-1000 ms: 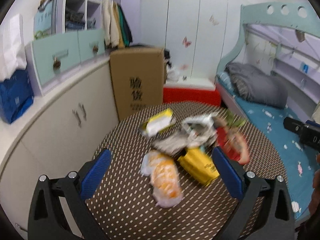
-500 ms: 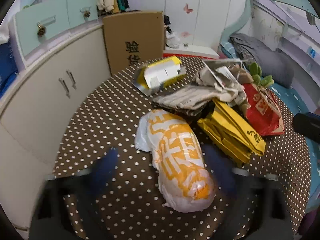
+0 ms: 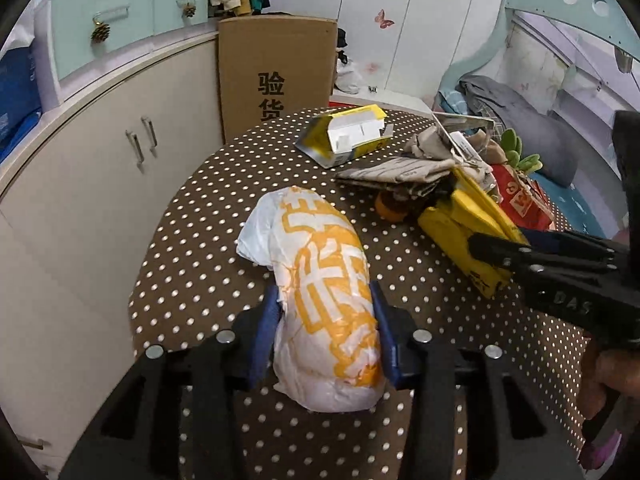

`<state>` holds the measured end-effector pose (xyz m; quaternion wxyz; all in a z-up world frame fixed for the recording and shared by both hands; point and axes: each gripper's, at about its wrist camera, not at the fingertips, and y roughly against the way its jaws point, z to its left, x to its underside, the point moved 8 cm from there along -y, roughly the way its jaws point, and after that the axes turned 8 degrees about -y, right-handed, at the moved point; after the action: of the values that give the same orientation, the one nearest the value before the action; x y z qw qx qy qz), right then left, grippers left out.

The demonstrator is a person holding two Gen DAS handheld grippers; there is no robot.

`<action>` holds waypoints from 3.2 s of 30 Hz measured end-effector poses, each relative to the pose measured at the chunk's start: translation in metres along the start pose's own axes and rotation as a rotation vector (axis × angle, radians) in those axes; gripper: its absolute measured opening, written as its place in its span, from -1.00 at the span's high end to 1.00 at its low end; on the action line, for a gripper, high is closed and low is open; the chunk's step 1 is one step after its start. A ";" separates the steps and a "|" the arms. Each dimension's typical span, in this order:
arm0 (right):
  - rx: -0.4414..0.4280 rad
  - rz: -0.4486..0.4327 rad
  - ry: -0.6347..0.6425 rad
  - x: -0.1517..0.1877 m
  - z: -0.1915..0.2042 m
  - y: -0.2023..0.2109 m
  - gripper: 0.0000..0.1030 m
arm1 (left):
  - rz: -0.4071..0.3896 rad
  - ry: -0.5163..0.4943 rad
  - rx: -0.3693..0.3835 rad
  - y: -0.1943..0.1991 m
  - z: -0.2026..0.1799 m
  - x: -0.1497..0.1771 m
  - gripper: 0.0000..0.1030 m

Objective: Collect trash
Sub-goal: 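Grasp the white-orange plastic bag with left tool while right tool grasps yellow bag, then carry both bags to the floor bin and open both tools over it, then move both tools back over the table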

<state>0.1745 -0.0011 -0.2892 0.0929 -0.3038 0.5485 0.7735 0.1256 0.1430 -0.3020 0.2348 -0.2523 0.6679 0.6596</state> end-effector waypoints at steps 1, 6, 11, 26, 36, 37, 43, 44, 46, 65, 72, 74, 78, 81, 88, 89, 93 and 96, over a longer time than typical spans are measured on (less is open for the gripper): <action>-0.018 0.012 -0.012 0.004 -0.002 0.003 0.13 | -0.001 0.002 0.003 0.002 -0.001 0.001 0.15; -0.071 0.014 -0.072 0.022 -0.016 0.023 0.19 | -0.025 -0.024 0.025 0.014 -0.017 0.001 0.16; -0.144 -0.039 -0.180 0.028 -0.042 0.059 0.19 | -0.070 -0.053 0.052 0.031 -0.040 -0.012 0.16; -0.111 -0.400 -0.498 0.012 -0.218 0.212 0.19 | -0.223 -0.257 0.290 0.070 -0.213 -0.093 0.16; 0.091 -0.293 -0.886 0.108 -0.401 0.162 0.18 | -0.108 -0.435 0.491 0.025 -0.374 -0.090 0.16; 0.095 -0.275 -0.909 0.115 -0.410 0.154 0.18 | -0.093 -0.448 0.503 0.020 -0.385 -0.087 0.16; 0.105 -0.164 -1.045 0.150 -0.460 0.094 0.17 | 0.043 -0.539 0.549 -0.031 -0.460 -0.064 0.16; 0.105 -0.154 -1.059 0.155 -0.466 0.086 0.14 | 0.064 -0.550 0.550 -0.039 -0.469 -0.061 0.16; 0.097 -0.135 -1.098 0.163 -0.481 0.071 0.01 | 0.095 -0.580 0.543 -0.054 -0.485 -0.055 0.16; 0.173 -0.260 -1.188 0.179 -0.497 0.114 -0.88 | 0.163 -0.659 0.449 -0.101 -0.513 -0.050 -0.70; 0.225 -0.320 -1.103 0.149 -0.469 0.151 -0.88 | 0.062 -0.614 0.448 -0.056 -0.487 -0.068 -0.73; 0.229 -0.333 -1.089 0.142 -0.462 0.161 -0.88 | 0.035 -0.602 0.448 -0.043 -0.478 -0.073 -0.74; 0.249 -0.357 -1.042 0.127 -0.442 0.178 -0.88 | -0.013 -0.580 0.445 -0.020 -0.458 -0.082 -0.74; 0.249 -0.386 -0.991 0.110 -0.419 0.193 -0.88 | -0.046 -0.557 0.444 -0.006 -0.444 -0.088 -0.74; 0.244 -0.429 -0.870 0.068 -0.370 0.217 -0.88 | -0.128 -0.487 0.407 0.024 -0.397 -0.106 -0.81; 0.243 -0.431 -0.853 0.063 -0.363 0.219 -0.88 | -0.145 -0.476 0.400 0.029 -0.389 -0.109 -0.82; 0.233 -0.437 -0.786 0.041 -0.331 0.223 -0.88 | -0.195 -0.445 0.374 0.047 -0.360 -0.117 -0.82; 0.222 -0.434 -0.743 0.027 -0.310 0.221 -0.88 | -0.223 -0.419 0.355 0.057 -0.335 -0.121 -0.82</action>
<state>0.1611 -0.3710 -0.1960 0.4762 -0.1016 0.4812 0.7290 0.1872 -0.1881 -0.1734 0.4793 -0.1373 0.6779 0.5402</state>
